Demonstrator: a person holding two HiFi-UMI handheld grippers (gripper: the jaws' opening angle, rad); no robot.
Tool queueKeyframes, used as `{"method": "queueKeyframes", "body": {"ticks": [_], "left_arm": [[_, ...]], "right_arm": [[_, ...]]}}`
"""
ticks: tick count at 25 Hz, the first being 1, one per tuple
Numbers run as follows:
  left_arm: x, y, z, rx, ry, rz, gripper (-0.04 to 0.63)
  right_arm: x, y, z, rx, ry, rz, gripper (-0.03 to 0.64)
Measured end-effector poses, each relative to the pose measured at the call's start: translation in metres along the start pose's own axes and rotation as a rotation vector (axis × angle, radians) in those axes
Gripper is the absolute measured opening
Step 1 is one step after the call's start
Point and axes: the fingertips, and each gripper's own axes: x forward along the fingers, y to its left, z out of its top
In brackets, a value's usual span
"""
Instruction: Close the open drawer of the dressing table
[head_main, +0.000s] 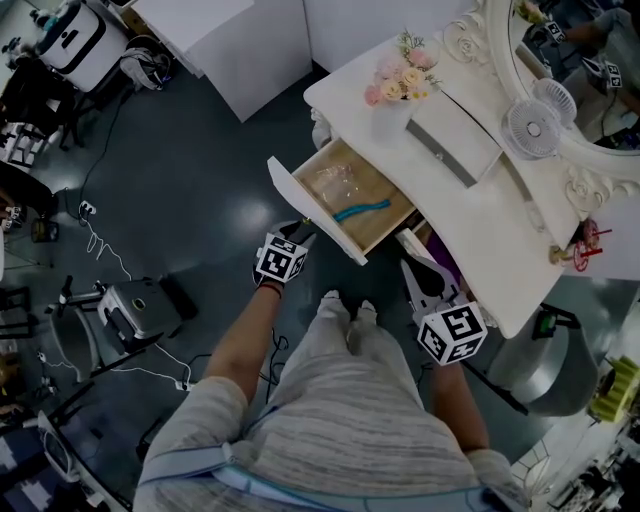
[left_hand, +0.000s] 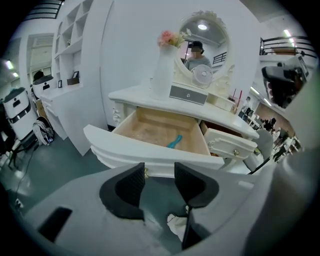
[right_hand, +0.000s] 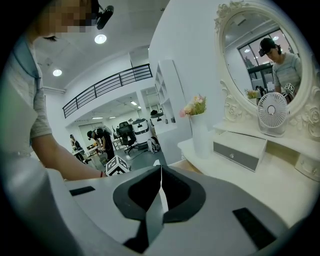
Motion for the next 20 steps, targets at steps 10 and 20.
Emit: {"method": "queueKeyframes", "body": {"ticks": [10, 20], "left_arm": [[0.033, 0.021, -0.016, 0.003, 0.087, 0.019, 0.188], [0.059, 0.036, -0.040, 0.018, 0.203, 0.015, 0.187]], "right_arm": [[0.007, -0.011, 0.001, 0.020, 0.014, -0.023, 0.010], [0.017, -0.018, 0.000, 0.027, 0.033, -0.024, 0.009]]}}
